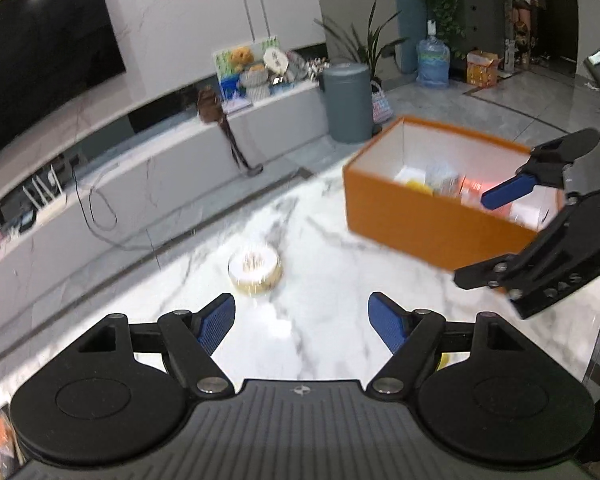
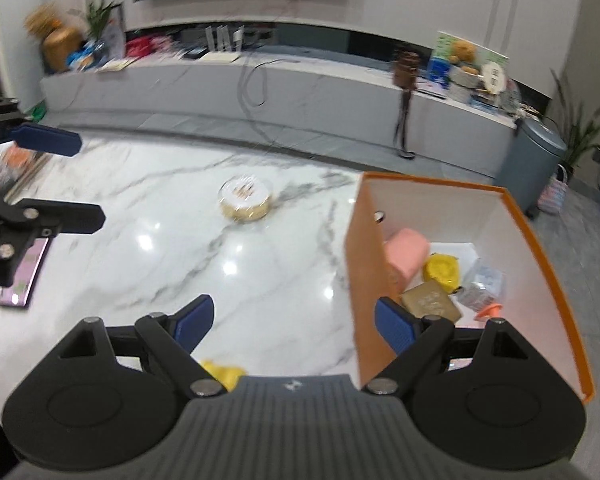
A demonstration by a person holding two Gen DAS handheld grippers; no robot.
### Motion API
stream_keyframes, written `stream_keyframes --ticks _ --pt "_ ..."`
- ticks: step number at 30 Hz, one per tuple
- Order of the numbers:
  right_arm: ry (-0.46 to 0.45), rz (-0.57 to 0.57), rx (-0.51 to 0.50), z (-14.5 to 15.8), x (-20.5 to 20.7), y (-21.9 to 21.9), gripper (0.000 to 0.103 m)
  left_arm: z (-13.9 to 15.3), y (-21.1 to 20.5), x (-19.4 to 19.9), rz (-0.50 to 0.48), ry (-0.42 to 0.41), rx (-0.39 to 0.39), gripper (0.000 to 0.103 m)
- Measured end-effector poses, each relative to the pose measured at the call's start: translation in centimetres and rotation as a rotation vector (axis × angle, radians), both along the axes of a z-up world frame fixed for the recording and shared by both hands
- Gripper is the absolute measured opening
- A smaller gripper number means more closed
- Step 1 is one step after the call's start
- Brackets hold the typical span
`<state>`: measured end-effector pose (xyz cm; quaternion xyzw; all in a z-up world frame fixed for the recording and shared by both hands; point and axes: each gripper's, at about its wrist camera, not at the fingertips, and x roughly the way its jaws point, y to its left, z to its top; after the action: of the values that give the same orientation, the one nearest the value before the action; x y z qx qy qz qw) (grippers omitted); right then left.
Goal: Organize rigid objects
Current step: 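Grasp the yellow bulb bottle with right tool while left tool grasps the white-gold MD compact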
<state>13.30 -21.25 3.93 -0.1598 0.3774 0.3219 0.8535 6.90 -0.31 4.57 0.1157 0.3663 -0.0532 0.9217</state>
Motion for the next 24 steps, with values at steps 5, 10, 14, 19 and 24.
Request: stream_keyframes --ticks 5,10,14,19,24 --pt "-0.015 0.147 -0.069 -3.0 -1.4 1.6 0.086 -2.6 2.2 0.7 0.041 0.027 -0.036 0.089" --pt "-0.022 0.31 -0.125 -6.0 -2.6 3.1 0.086 -4.4 2.9 1.6 0.032 0.04 -0.037 0.089" --pt "-0.012 0.399 -0.186 -8.1 -2.9 4.3 0.086 -5.7 3.8 2.6 0.071 0.072 -0.08 0.089" --pt "0.018 0.431 -0.219 -10.4 -2.2 5.3 0.078 -6.0 3.9 2.7 0.082 0.079 -0.108 0.089" --pt "0.025 0.45 -0.236 -11.6 -1.3 6.3 0.07 -6.8 3.3 2.8 0.069 0.101 -0.099 0.089"
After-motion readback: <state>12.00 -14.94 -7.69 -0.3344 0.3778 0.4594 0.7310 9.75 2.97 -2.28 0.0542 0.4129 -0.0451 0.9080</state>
